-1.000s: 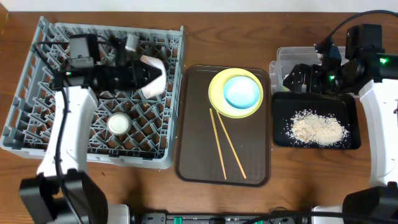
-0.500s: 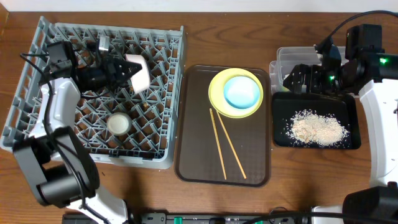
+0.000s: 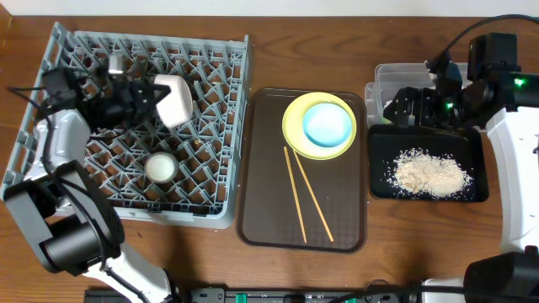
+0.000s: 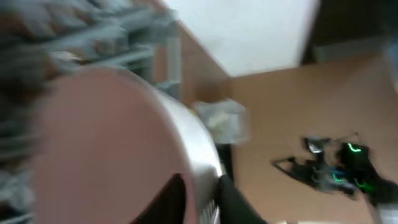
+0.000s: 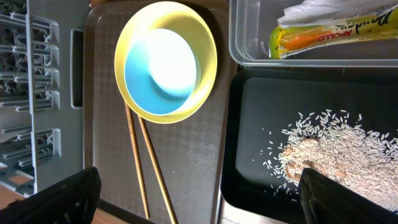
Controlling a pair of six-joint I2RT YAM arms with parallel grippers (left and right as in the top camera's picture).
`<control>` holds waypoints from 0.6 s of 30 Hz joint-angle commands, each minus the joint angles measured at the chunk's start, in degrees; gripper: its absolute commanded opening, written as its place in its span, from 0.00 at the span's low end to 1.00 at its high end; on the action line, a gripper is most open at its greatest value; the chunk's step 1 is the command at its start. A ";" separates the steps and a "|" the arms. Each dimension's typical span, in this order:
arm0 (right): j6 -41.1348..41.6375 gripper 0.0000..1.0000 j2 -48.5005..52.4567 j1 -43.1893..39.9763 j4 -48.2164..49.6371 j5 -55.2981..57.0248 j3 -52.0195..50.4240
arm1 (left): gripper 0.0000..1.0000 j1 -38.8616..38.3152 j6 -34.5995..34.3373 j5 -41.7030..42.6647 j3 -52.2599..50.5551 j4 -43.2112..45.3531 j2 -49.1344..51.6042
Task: Sort waste into correct bins and load items into the dishwasher
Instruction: 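Carry the pink bowl with the left gripper into the dish rack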
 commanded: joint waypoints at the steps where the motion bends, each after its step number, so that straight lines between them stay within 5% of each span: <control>1: -0.04 0.99 -0.09 -0.04 -0.22 -0.04 0.90 | 0.45 1.51 0.37 -13.92 0.02 -2.32 2.34; 8: -0.04 0.99 -0.09 -0.04 -0.22 -0.04 0.90 | 0.76 3.56 1.03 -23.65 0.02 -6.47 2.16; 18: -0.04 0.99 -0.09 -0.04 -0.26 -0.04 0.90 | 0.86 5.20 0.96 -27.56 0.04 -5.84 -6.29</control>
